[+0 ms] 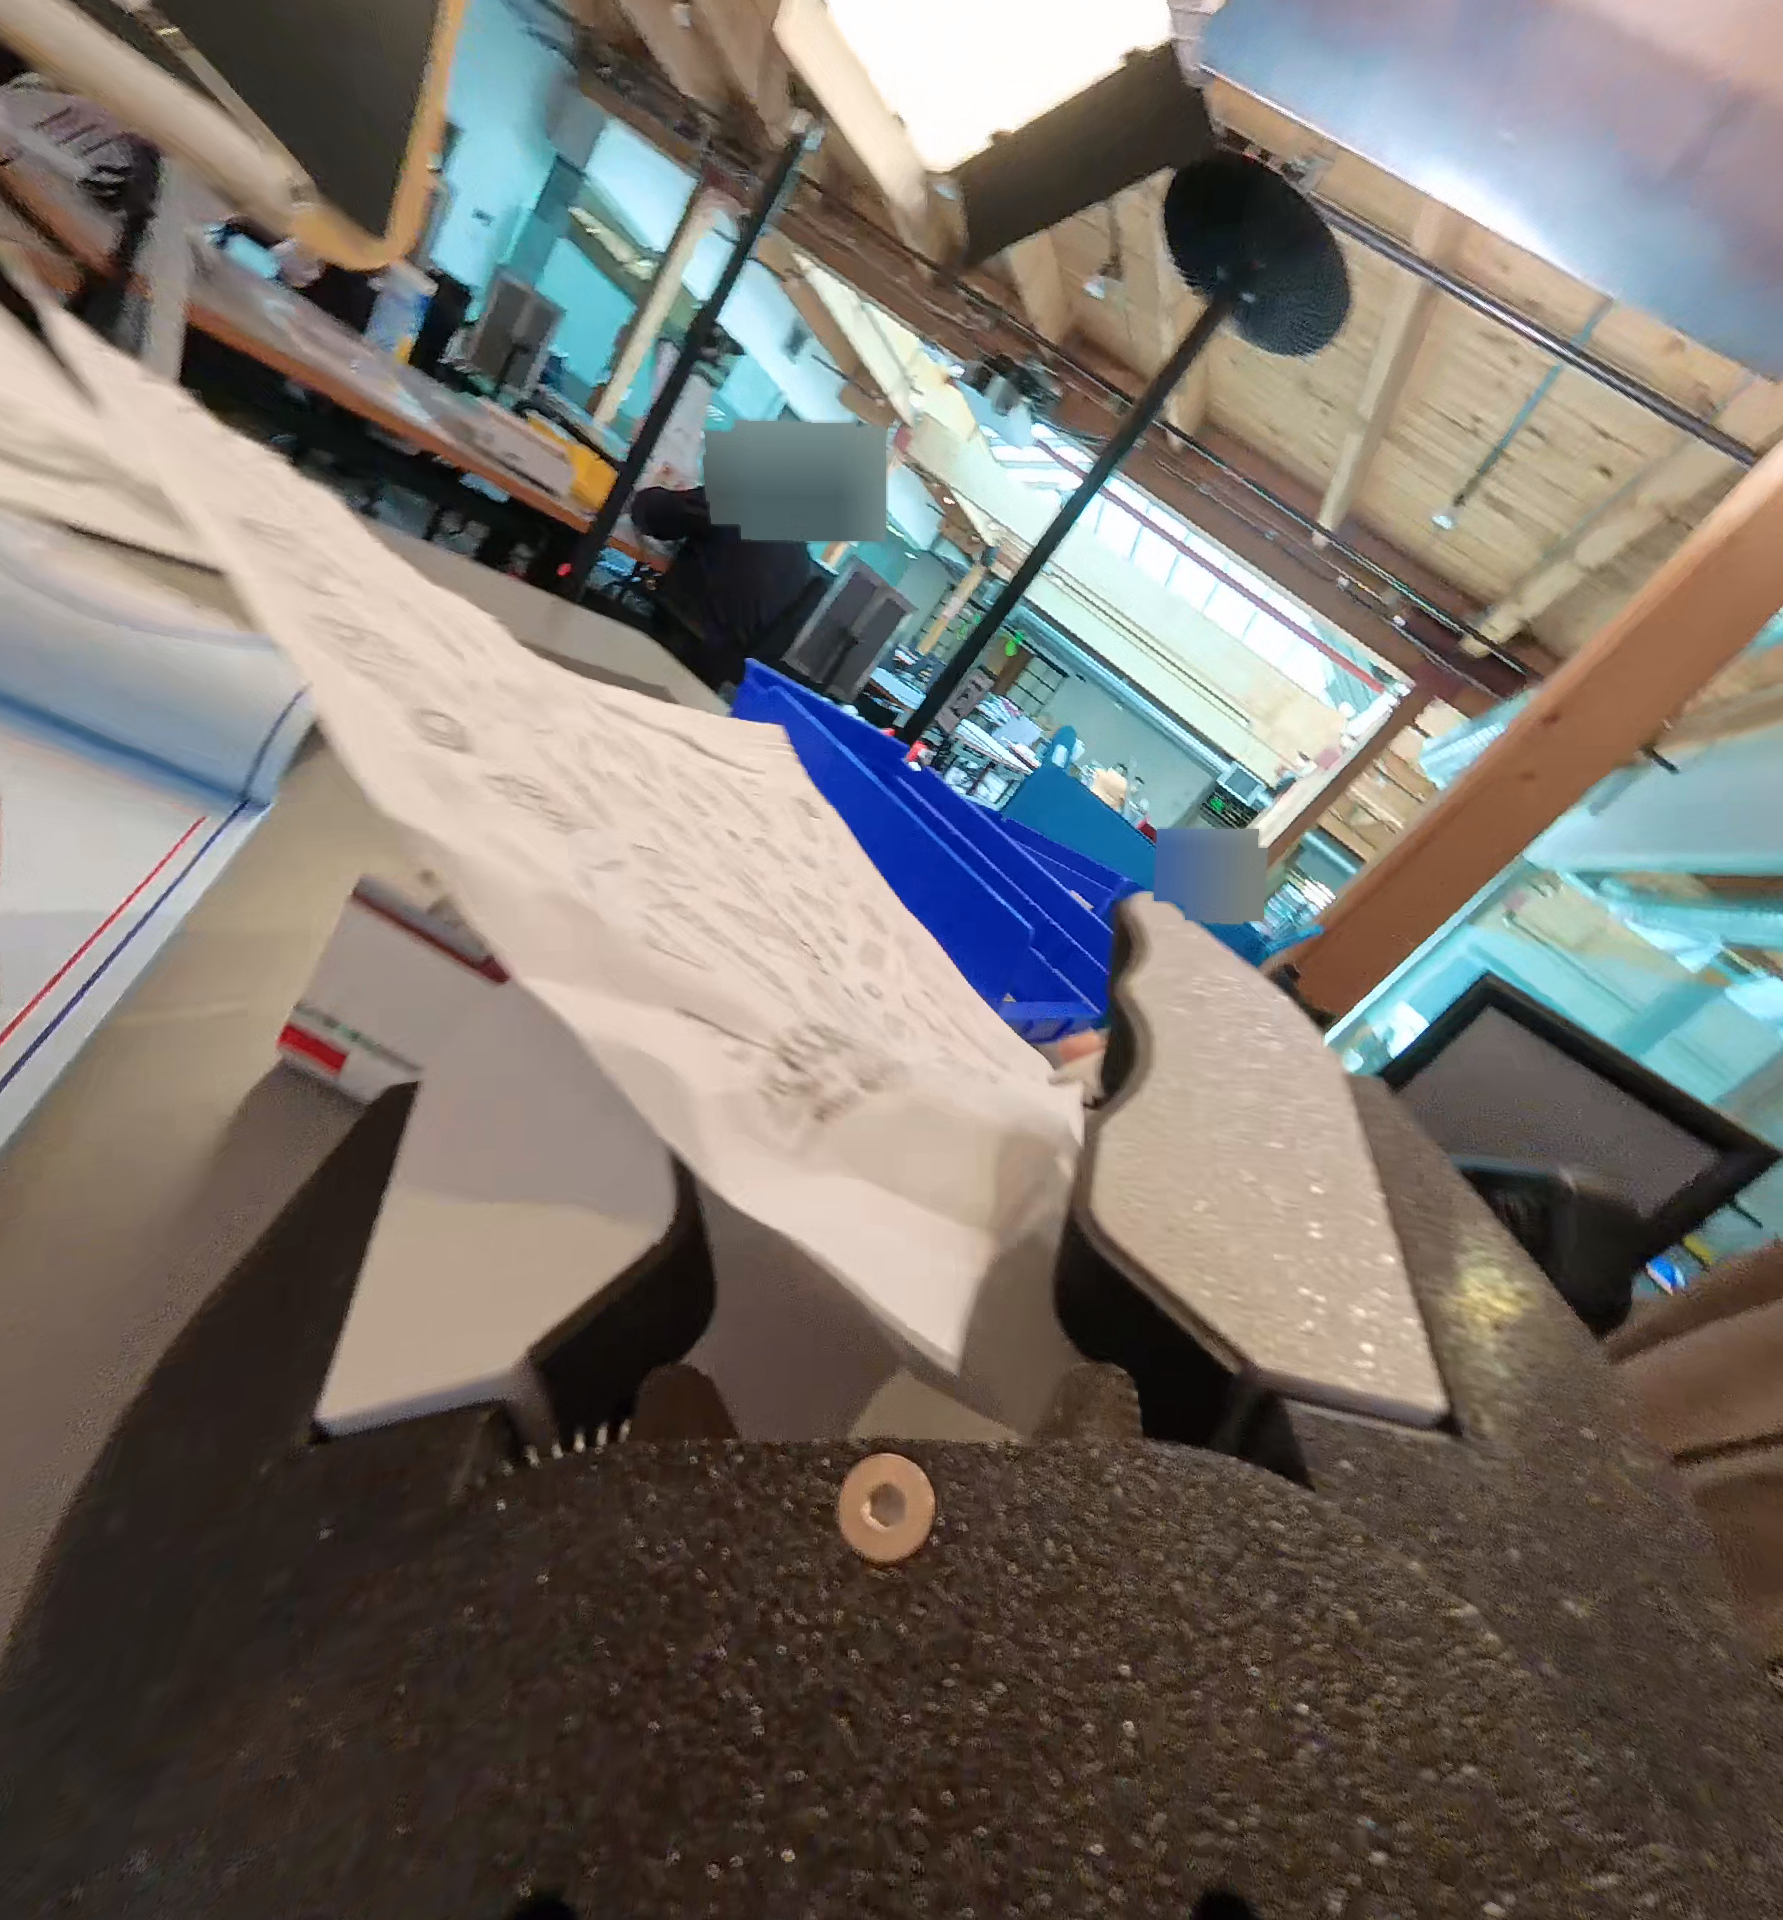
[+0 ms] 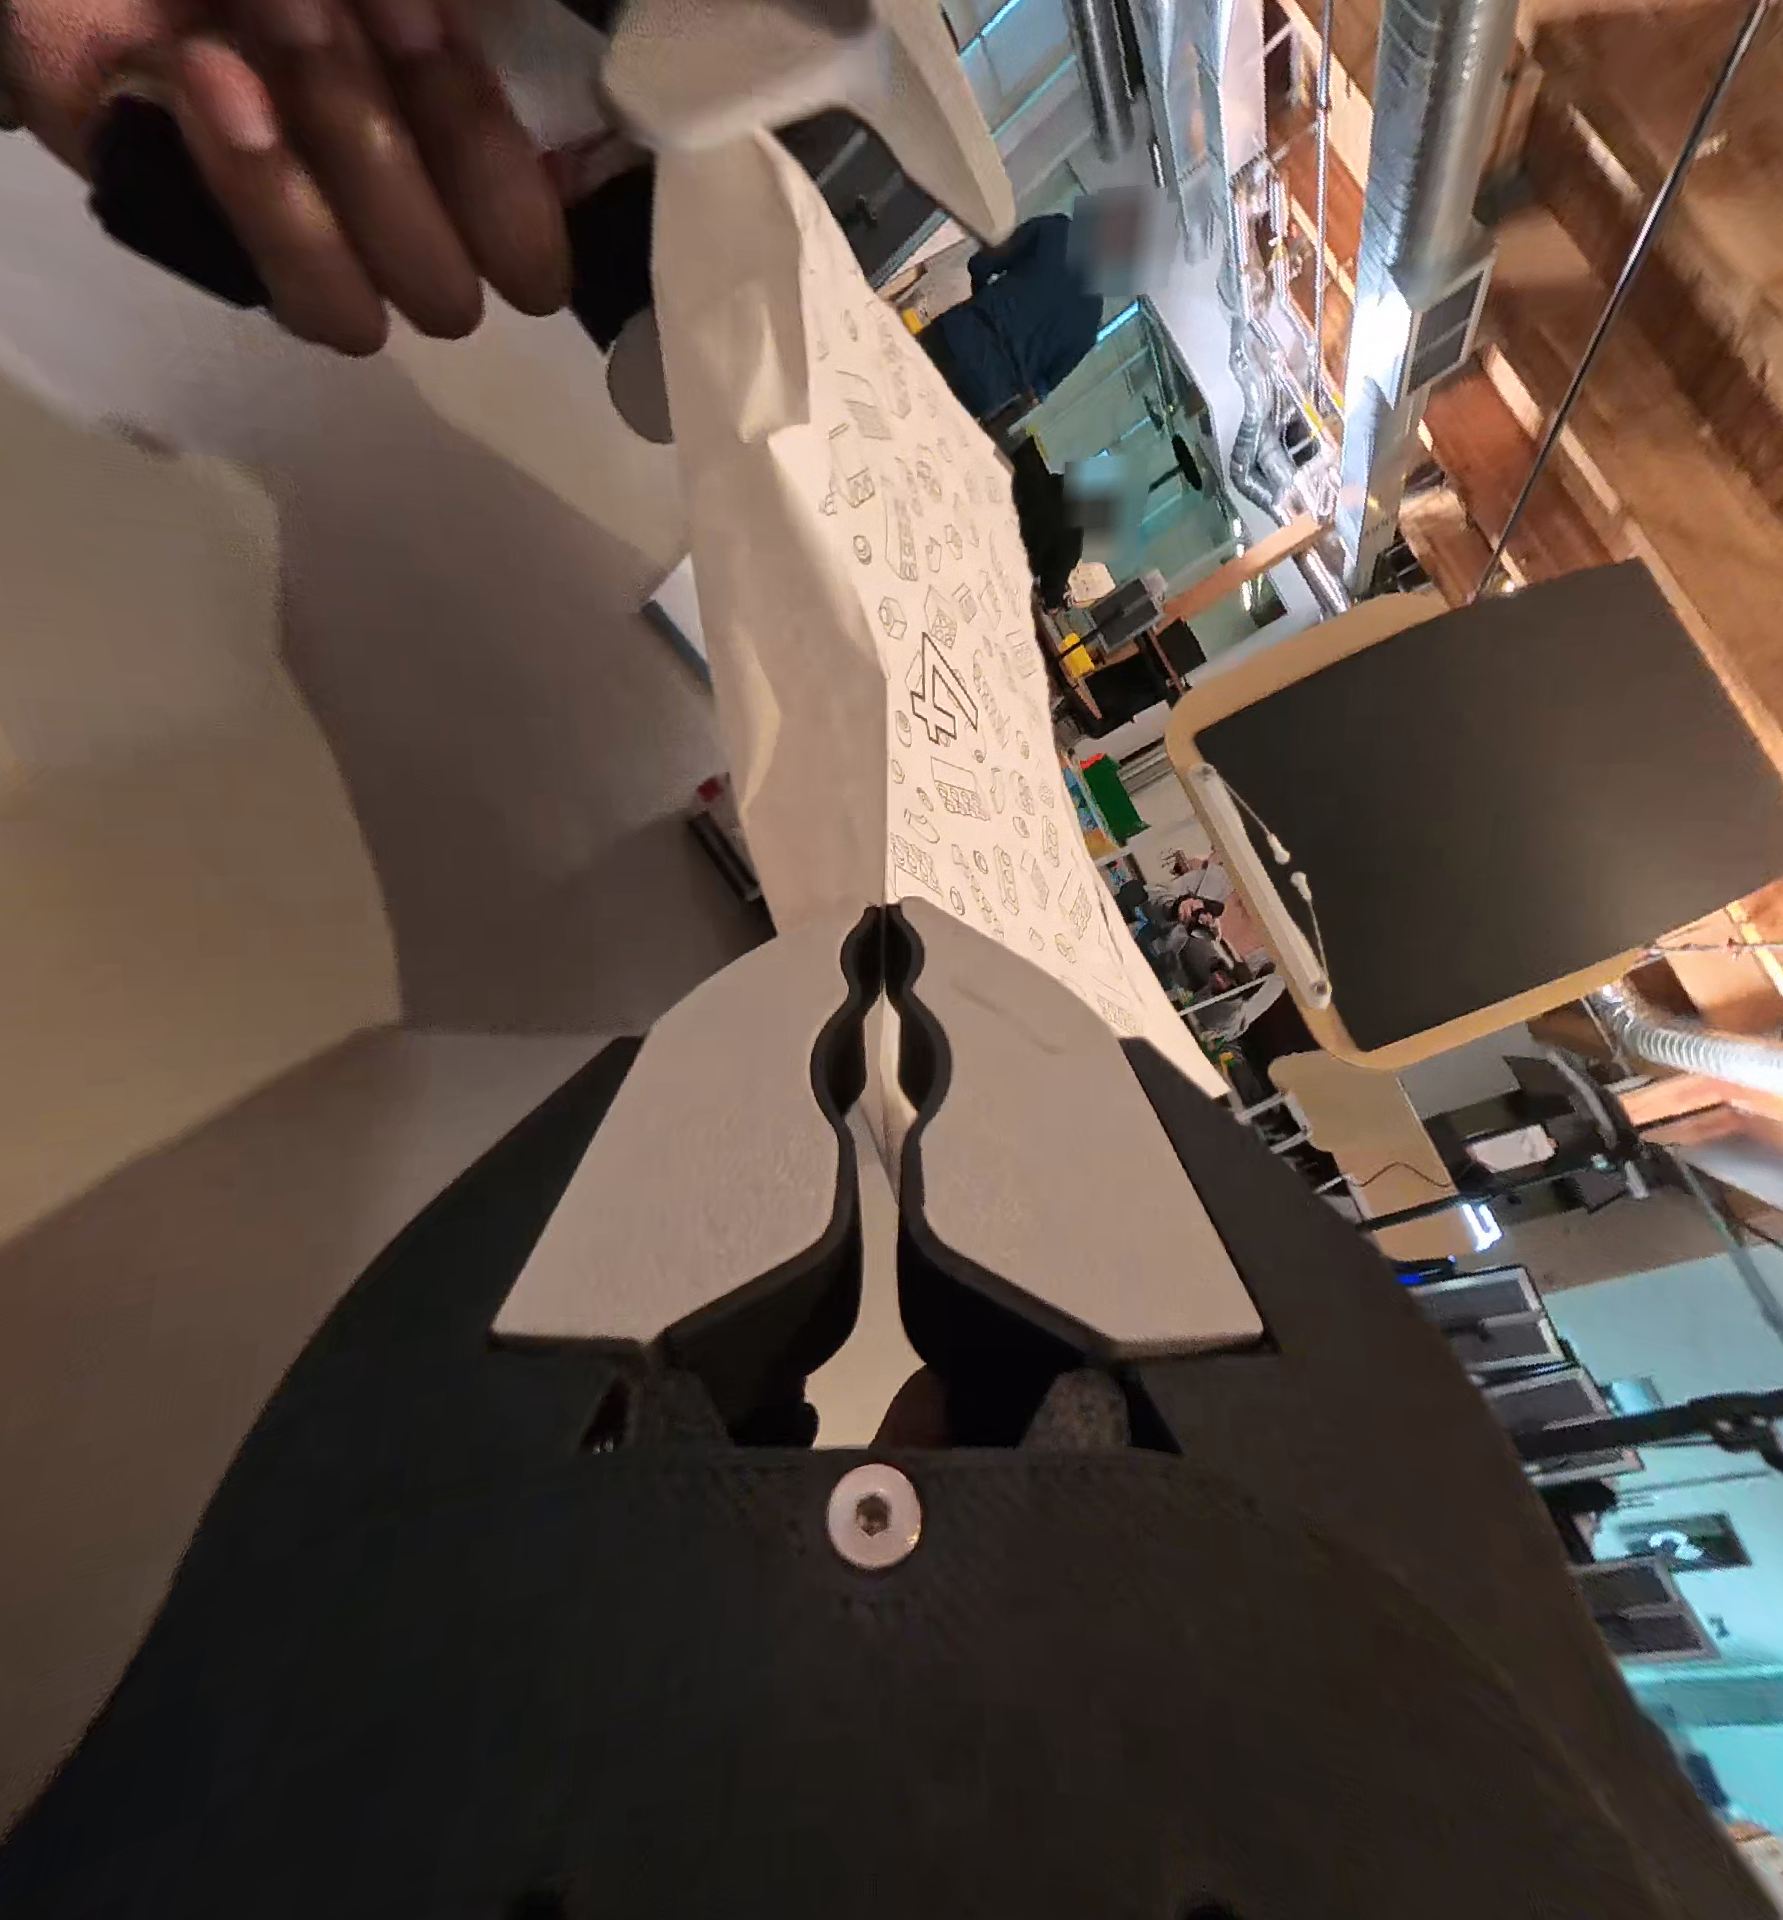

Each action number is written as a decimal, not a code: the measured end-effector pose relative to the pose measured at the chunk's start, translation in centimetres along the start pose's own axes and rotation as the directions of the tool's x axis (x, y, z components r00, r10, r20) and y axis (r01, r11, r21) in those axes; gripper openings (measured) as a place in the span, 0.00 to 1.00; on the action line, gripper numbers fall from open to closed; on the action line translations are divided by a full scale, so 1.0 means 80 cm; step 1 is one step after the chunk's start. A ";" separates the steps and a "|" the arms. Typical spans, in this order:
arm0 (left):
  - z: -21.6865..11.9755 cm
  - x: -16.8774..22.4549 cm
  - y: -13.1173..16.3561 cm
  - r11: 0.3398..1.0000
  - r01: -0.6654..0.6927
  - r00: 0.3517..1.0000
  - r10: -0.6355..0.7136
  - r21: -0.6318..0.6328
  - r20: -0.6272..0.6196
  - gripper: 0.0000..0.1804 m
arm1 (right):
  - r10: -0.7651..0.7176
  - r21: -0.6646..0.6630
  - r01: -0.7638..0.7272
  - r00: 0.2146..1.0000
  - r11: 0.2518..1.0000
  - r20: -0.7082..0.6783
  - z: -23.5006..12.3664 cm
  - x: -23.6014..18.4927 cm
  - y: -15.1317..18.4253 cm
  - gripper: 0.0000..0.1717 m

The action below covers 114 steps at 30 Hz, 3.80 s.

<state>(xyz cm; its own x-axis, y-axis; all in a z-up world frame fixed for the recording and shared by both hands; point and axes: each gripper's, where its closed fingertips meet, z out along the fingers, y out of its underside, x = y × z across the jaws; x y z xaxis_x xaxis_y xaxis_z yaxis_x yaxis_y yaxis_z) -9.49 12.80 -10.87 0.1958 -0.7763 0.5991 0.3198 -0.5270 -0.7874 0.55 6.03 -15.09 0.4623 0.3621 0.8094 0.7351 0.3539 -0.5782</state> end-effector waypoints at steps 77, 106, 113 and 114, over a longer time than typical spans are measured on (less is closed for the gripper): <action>-0.074 0.097 0.026 0.566 -0.821 0.522 0.795 0.071 -0.308 0.00 | 0.047 0.182 -0.213 0.764 0.960 0.644 -0.011 0.102 -0.171 0.14; -0.075 0.094 0.027 0.556 -0.829 0.517 0.803 0.059 -0.296 0.00 | -0.014 0.178 -0.177 0.670 0.968 0.742 -0.033 0.069 -0.173 0.12; -0.074 0.099 0.028 0.557 -0.828 0.514 0.802 0.069 -0.304 0.00 | -0.031 0.195 -0.164 0.685 0.967 0.728 -0.036 0.071 -0.180 0.12; -0.073 0.099 0.028 0.557 -0.828 0.515 0.802 0.068 -0.304 0.00 | -0.033 0.199 -0.166 0.685 0.966 0.728 -0.037 0.071 -0.182 0.12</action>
<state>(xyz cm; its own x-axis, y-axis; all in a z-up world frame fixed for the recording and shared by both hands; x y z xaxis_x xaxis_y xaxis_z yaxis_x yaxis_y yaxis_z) -12.67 3.42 -8.73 0.0758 -0.9271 -0.3672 0.0789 0.3727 -0.9246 -6.05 0.36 -1.75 -0.0682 0.8642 0.4984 0.5349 0.4534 -0.7129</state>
